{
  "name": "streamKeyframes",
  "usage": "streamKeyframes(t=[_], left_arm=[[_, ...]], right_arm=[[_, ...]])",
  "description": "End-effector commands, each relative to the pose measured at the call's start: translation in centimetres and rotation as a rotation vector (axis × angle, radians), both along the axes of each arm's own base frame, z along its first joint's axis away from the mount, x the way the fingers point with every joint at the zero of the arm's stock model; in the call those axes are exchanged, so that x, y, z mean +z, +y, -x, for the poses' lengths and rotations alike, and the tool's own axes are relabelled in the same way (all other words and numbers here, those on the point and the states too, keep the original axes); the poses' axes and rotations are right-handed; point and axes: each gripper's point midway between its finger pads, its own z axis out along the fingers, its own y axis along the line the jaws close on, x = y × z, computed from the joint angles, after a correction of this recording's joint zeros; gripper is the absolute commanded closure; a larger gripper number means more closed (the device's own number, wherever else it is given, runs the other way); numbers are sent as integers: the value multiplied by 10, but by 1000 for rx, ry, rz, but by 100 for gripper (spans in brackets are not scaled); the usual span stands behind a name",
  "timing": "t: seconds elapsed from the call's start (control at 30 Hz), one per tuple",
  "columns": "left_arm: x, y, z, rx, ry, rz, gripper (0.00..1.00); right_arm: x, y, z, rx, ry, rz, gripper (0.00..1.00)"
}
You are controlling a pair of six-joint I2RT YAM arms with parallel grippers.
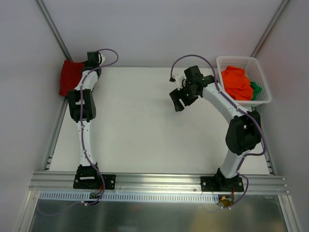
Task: Fold and stack the t-shirts
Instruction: Neatly place the folded tshirt to the corner
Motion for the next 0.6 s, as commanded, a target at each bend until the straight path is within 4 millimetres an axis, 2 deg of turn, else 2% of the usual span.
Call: streamKeyframes(t=[0.0,0.03,0.17,0.2,0.23,0.27,0.3,0.33,0.37,0.4,0.43,0.47,0.5,0.53,0.57], left_arm=[[7,-22,-25,-54,-21,-25,100],[-3,-22,-26,-54,1,-26,100],[-6,-23,-28,-51,-2,-19,100],[-4,-22,-28,-44,-7,-22,92],[-2,-22,-27,-41,-10,-19,53],[1,-22,-26,-40,-15,-15,34],[-6,-22,-21,-37,3,-10,12],[6,-21,-19,-31,-16,-3,1],[12,-20,-16,-15,-41,22,1],[6,-19,-8,-6,-27,41,1],[30,-19,-6,-1,-83,75,1],[27,-18,1,2,-82,86,1],[35,-18,5,3,-102,96,1],[63,-22,9,-9,-159,116,1],[74,-26,12,-19,-189,135,1]], right_arm=[[12,-3,5,-6,-28,-4,23],[11,-3,6,-6,-26,-3,23],[7,-6,8,-9,-27,2,23],[7,-6,7,-9,-27,2,23],[6,-5,7,-9,-23,0,23],[6,-4,8,-7,-21,-4,23],[7,-4,8,-7,-21,-6,23],[8,-4,8,-6,-22,-8,23],[7,-4,8,-6,-21,-7,23],[8,-4,8,-6,-22,-8,23],[7,-4,8,-7,-21,-6,23],[7,-4,9,-6,-21,-7,23],[6,-4,9,-6,-17,-7,23],[5,-4,9,-6,-15,-6,23],[5,-4,8,-6,-13,-8,23]])
